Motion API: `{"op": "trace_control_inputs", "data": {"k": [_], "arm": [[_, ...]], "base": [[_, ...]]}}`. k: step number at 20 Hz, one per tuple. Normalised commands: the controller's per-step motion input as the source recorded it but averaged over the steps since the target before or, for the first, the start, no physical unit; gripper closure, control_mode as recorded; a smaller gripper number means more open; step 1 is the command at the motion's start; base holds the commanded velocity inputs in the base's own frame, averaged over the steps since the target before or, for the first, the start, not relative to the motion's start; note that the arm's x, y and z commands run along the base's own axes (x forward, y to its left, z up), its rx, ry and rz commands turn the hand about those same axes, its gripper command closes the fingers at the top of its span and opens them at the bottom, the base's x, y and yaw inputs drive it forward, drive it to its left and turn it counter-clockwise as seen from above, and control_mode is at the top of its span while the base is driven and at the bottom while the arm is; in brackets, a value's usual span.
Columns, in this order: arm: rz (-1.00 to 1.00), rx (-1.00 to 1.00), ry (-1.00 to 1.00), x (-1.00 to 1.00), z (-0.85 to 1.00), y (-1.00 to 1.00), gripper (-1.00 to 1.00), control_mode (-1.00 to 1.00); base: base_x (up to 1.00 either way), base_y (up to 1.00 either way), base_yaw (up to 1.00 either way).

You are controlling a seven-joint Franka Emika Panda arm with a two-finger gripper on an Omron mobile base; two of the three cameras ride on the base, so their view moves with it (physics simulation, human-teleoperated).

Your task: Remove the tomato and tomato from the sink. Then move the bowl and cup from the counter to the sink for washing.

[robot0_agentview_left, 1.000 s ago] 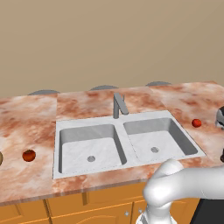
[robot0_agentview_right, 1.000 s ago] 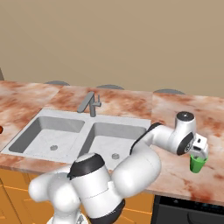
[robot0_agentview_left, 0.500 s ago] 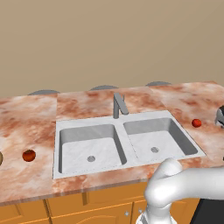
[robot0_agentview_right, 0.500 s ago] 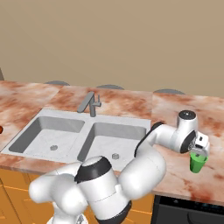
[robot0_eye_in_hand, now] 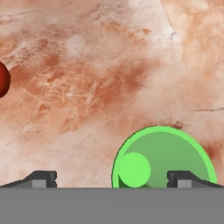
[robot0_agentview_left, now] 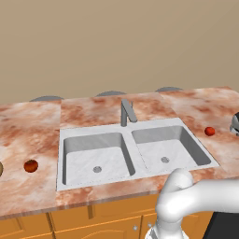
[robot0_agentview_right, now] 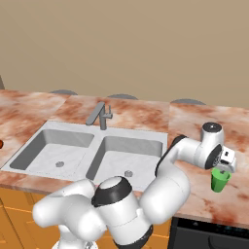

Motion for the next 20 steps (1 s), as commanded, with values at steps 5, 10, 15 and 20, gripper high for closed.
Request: {"op": "trace_control_inputs", "data": {"k": [5,10,15,20], "arm": [[0.00,0.00,0.03,0.08,-0.16,-0.02,-1.00,-1.00],[0.00,0.00,0.04,0.10,-0.17,-0.03,-1.00,-1.00],[0.00,0.00,0.03,0.10,-0.13,-0.12,-1.00,-1.00],[0.00,0.00,0.04,0.09,-0.14,-0.16,-1.00,-1.00]], "base": [[0.00,0.00,0.00],[0.00,0.00,0.00],[0.00,0.00,0.00],[0.00,0.00,0.00]]}}
